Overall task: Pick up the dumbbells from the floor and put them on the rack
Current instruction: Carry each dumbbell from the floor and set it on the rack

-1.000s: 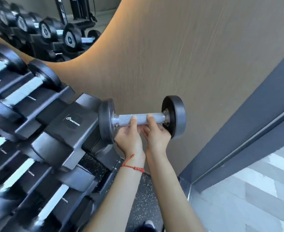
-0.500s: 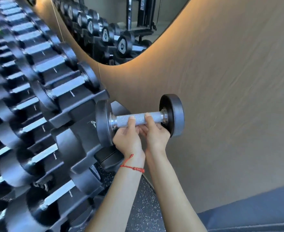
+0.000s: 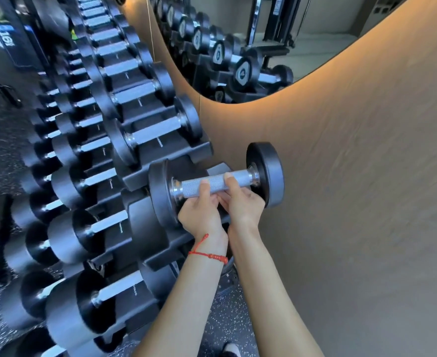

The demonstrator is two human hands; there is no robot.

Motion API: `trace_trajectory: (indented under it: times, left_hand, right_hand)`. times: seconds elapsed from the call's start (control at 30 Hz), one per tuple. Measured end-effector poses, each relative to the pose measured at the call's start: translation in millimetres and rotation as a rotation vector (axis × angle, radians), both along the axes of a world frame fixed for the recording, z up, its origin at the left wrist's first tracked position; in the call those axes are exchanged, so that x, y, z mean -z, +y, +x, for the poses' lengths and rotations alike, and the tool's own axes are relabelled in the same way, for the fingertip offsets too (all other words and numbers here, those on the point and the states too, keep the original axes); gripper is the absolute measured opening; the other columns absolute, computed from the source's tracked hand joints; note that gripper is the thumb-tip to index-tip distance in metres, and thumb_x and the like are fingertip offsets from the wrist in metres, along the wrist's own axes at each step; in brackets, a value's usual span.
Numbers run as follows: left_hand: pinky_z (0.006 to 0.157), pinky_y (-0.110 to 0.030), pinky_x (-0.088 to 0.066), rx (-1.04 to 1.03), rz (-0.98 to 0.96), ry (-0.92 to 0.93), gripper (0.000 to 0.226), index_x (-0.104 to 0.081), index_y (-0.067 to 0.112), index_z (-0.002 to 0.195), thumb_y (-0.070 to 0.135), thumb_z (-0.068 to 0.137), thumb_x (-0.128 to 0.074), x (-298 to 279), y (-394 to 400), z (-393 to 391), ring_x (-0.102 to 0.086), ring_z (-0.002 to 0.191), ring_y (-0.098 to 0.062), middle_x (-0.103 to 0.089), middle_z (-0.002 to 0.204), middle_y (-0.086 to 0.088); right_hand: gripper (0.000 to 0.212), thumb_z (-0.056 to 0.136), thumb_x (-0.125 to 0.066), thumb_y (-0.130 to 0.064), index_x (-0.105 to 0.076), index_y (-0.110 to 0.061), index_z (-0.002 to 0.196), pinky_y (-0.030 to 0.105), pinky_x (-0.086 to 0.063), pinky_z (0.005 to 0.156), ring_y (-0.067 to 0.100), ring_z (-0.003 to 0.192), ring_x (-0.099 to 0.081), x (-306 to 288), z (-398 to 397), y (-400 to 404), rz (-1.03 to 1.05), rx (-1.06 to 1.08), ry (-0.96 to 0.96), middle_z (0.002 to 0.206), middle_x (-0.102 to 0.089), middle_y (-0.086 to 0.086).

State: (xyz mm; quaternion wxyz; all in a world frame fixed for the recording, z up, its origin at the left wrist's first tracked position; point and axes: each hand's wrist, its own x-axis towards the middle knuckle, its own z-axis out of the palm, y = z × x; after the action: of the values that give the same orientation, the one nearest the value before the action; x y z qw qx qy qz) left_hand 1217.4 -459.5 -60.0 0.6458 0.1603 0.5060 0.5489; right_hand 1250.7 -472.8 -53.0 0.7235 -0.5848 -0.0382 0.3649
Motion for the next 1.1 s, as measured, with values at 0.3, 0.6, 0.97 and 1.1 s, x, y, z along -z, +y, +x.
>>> trace_trajectory:
  times: [0.3, 0.6, 0.97, 1.1]
  left_hand:
    - [0.067, -0.028, -0.055, -0.156, -0.062, 0.006, 0.021, -0.063, 0.008, 0.063, 0.018, 0.079, -0.070, 5, 24, 2, -0.068, 0.071, -0.021, -0.067, 0.068, -0.008]
    - [0.074, -0.035, -0.056, -0.224, -0.134, 0.143, 0.032, -0.059, 0.014, 0.047, 0.024, 0.075, -0.072, 22, 37, -11, -0.064, 0.062, -0.021, -0.063, 0.053, 0.000]
    - [0.068, -0.032, -0.053, -0.206, -0.194, 0.011, 0.025, -0.060, 0.008, 0.059, 0.018, 0.080, -0.069, 32, 42, -21, -0.066, 0.070, -0.026, -0.066, 0.069, -0.010]
    - [0.071, -0.034, -0.054, -0.201, -0.192, 0.005, 0.025, -0.059, 0.009, 0.058, 0.018, 0.080, -0.069, 31, 43, -20, -0.067, 0.073, -0.027, -0.066, 0.069, -0.009]
  right_hand:
    - [0.022, 0.075, -0.074, -0.022, -0.064, -0.008, 0.061, 0.036, -0.057, 0.081, 0.024, 0.075, -0.070, 11, 4, 31, -0.094, -0.130, -0.010, 0.067, -0.070, 0.008]
    - [0.020, 0.078, -0.072, -0.020, -0.065, -0.008, 0.064, 0.030, -0.057, 0.073, 0.021, 0.069, -0.069, 20, -9, 42, -0.145, -0.196, 0.042, 0.068, -0.070, 0.009]
    - [0.026, 0.073, -0.076, -0.023, -0.062, -0.008, 0.057, 0.040, -0.057, 0.081, 0.026, 0.073, -0.070, 31, -18, 51, -0.225, -0.204, -0.058, 0.064, -0.069, 0.008]
    - [0.026, 0.072, -0.077, -0.024, -0.063, -0.007, 0.058, 0.042, -0.057, 0.083, 0.027, 0.077, -0.071, 32, -19, 52, -0.227, -0.192, -0.055, 0.068, -0.070, 0.010]
